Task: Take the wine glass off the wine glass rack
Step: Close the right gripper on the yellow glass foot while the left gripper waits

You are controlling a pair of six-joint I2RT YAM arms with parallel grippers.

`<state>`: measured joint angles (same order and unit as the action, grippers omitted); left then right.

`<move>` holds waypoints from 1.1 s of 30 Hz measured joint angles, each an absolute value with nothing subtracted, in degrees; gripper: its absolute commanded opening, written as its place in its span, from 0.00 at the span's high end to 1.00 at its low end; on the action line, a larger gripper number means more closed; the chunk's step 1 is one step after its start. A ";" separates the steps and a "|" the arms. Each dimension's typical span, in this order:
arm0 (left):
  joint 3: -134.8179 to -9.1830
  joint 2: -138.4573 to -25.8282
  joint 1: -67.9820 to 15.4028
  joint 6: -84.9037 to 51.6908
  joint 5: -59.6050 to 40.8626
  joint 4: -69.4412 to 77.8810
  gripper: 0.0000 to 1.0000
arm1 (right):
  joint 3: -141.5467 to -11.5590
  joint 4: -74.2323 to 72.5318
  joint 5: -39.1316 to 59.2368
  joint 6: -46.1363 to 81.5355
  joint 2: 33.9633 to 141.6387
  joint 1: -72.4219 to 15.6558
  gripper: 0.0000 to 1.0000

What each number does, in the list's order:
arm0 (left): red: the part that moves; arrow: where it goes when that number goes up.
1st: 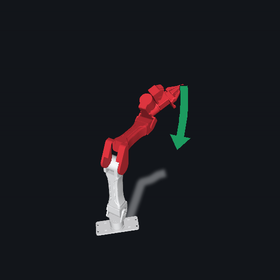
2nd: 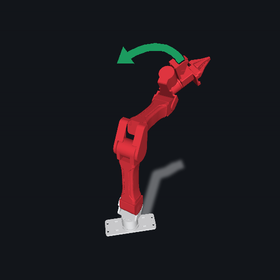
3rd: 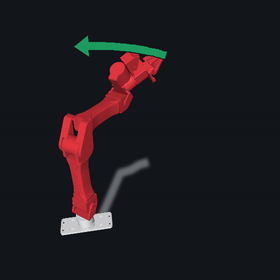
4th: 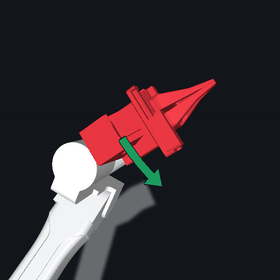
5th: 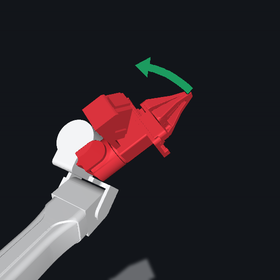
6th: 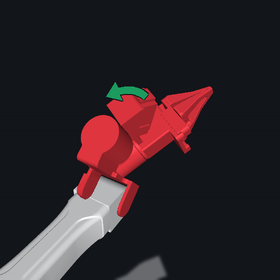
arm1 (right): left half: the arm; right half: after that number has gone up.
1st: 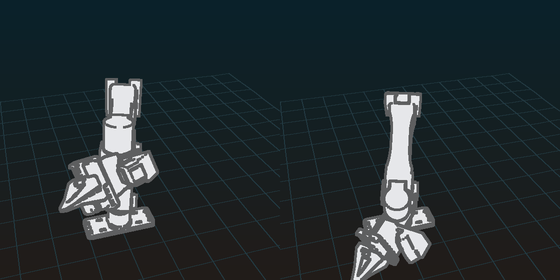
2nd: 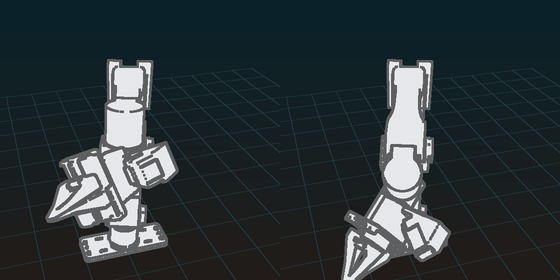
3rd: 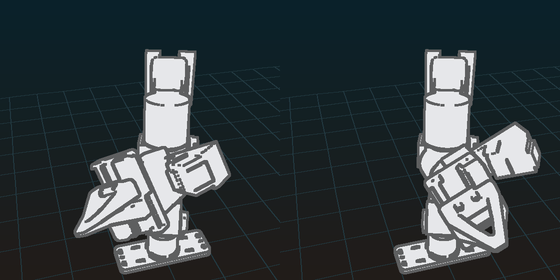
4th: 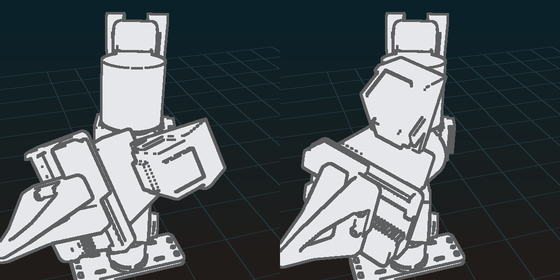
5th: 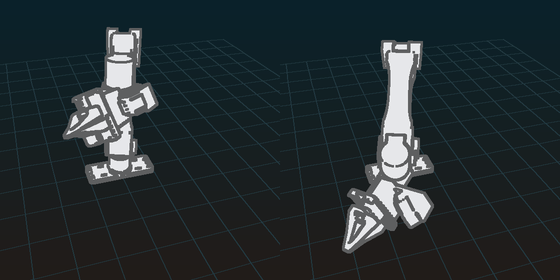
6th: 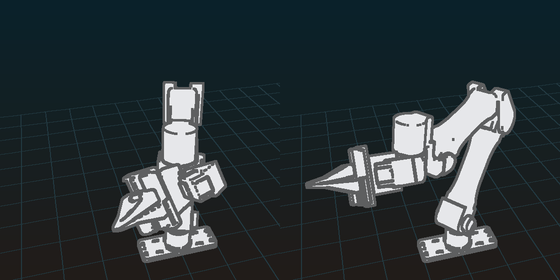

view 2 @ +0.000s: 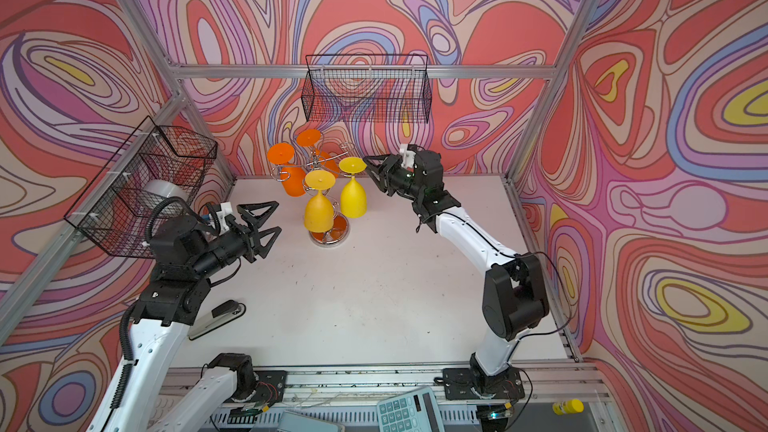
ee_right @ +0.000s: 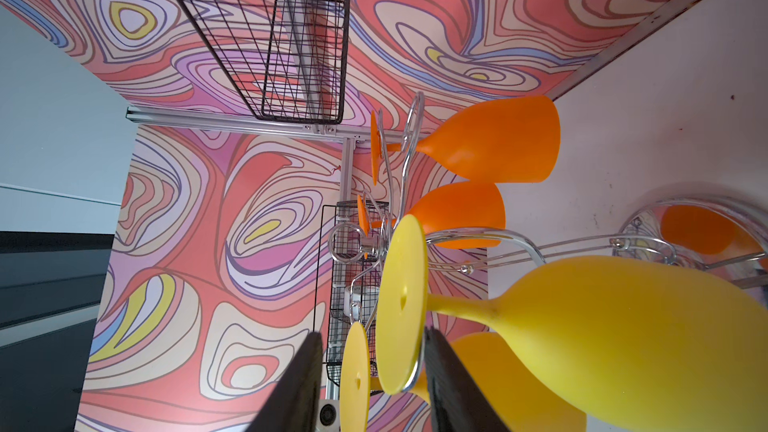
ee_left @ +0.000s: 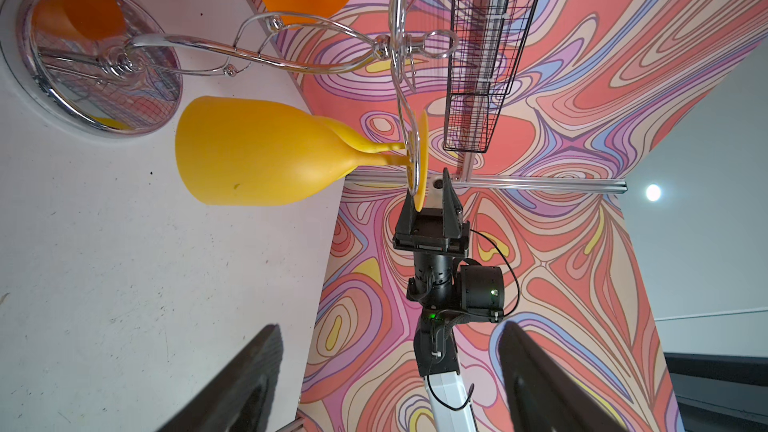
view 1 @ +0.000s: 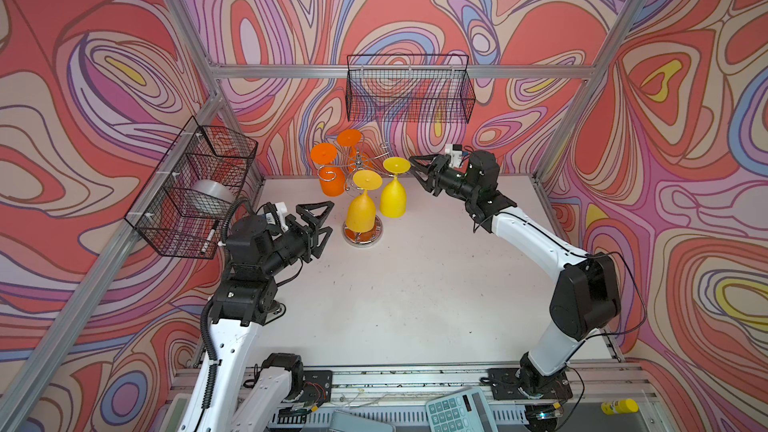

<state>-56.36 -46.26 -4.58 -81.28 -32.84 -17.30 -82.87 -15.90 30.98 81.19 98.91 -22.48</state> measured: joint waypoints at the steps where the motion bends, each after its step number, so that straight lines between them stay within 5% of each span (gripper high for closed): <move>1: -56.36 -46.26 -4.58 -81.38 -32.58 -17.30 0.18 | -82.87 -15.97 30.98 81.32 99.02 -22.48 0.58; 33: -54.65 -46.46 -4.58 -85.76 -29.47 -13.98 0.21 | -82.32 -21.17 31.59 85.19 103.46 -23.05 0.83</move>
<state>-54.65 -46.46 -4.58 -85.76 -29.47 -13.98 -82.32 -21.17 31.59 85.19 103.46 -23.05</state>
